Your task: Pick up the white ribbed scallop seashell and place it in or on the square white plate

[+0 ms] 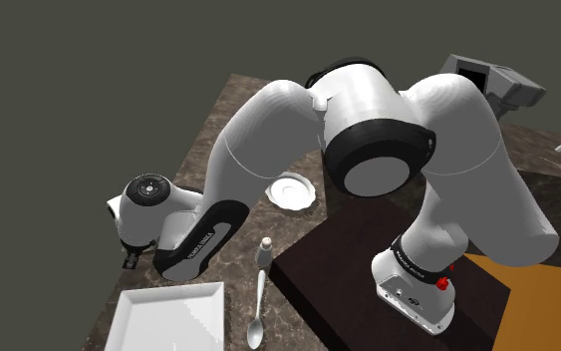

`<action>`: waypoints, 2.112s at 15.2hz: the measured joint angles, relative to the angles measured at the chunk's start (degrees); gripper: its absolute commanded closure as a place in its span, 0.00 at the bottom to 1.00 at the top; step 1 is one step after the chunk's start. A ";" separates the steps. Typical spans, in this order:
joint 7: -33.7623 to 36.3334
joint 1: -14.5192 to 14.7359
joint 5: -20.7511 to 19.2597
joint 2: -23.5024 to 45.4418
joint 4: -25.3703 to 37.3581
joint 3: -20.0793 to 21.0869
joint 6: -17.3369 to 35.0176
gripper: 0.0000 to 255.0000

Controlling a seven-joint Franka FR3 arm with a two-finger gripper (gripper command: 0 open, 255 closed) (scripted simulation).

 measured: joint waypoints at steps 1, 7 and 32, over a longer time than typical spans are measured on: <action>0.00 0.00 0.00 0.00 0.00 0.00 0.00 1.00; -0.18 -0.05 -0.05 -1.44 -0.73 0.02 -0.68 1.00; 11.87 16.00 -3.94 -19.64 -17.14 -6.88 -4.42 1.00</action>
